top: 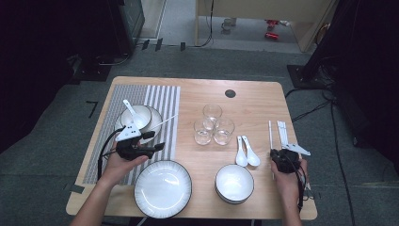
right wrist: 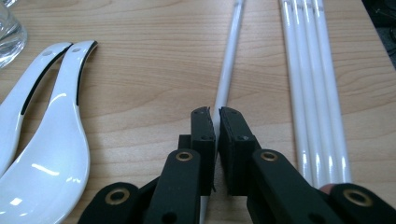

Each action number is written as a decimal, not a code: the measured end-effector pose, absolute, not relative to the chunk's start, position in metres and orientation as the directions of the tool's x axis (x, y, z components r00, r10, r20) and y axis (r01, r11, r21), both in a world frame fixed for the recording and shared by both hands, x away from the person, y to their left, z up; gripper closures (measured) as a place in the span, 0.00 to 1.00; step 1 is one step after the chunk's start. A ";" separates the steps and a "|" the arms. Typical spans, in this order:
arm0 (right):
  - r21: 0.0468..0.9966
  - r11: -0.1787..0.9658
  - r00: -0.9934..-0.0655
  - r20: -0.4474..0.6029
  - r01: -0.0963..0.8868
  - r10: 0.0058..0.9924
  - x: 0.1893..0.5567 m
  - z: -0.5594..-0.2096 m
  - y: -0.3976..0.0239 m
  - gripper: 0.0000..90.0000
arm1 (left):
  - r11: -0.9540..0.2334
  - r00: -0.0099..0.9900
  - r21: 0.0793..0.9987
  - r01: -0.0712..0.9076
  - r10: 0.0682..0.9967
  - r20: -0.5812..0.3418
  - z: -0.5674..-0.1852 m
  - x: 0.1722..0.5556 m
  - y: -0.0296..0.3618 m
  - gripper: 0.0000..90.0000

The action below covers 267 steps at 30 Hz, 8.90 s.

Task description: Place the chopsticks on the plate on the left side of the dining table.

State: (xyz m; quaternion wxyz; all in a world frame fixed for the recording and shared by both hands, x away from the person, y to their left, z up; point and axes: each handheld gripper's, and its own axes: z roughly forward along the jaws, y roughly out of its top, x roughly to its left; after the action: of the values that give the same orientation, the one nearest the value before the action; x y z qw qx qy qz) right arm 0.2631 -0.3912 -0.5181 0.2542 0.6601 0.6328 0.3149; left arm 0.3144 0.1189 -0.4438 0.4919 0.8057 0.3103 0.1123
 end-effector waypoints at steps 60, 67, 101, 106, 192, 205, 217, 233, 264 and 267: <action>0.775 -0.017 -0.054 0.065 0.632 0.996 0.278 -0.522 -0.372 0.96 | -0.349 0.808 0.860 0.372 0.577 -0.116 -0.443 0.310 0.105 0.38; 0.802 -0.010 -0.088 0.078 0.597 0.993 0.272 -0.506 -0.374 0.96 | -0.348 0.810 0.863 0.366 0.576 -0.111 -0.440 0.310 0.104 0.38; 0.843 0.175 -0.353 0.018 0.508 0.935 0.271 -0.424 -0.357 0.96 | -0.388 0.831 0.869 0.308 0.554 -0.047 -0.416 0.321 0.078 0.25; 0.849 0.189 -0.392 0.023 0.494 0.920 0.273 -0.417 -0.350 0.96 | -0.403 0.837 0.867 0.294 0.546 -0.031 -0.412 0.322 0.072 0.25; 0.763 0.519 -0.783 -0.027 0.385 0.621 0.280 -0.368 -0.222 0.96 | -0.637 0.863 0.769 0.058 0.419 0.281 -0.401 0.325 -0.012 0.31; 0.735 0.559 -0.807 -0.027 0.384 0.590 0.280 -0.370 -0.220 0.96 | -0.696 0.862 0.718 0.009 0.370 0.348 -0.408 0.321 -0.013 0.58; 0.788 0.516 -0.776 -0.078 0.337 0.626 0.281 -0.366 -0.230 0.84 | -0.827 0.849 0.544 -0.139 0.183 0.496 -0.431 0.304 -0.018 0.95; 0.888 0.285 -0.706 0.062 0.362 0.705 0.267 -0.373 -0.266 0.73 | -0.767 0.852 0.642 0.000 0.336 0.402 -0.436 0.315 0.038 0.95; 0.875 0.009 -0.498 0.267 0.484 0.825 0.242 -0.425 -0.361 0.75 | -0.681 0.788 0.661 0.316 0.576 0.218 -0.472 0.341 0.148 0.95; 0.870 0.000 -0.487 0.277 0.493 0.828 0.243 -0.429 -0.363 0.75 | -0.675 0.782 0.659 0.331 0.587 0.208 -0.474 0.343 0.152 0.95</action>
State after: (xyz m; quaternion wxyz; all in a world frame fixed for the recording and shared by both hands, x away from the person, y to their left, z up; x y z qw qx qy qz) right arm 0.2427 -0.3630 -0.4292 0.1613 0.4800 0.6883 0.5194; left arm 0.3427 0.1517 -0.4742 0.3101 0.8916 0.2576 0.2063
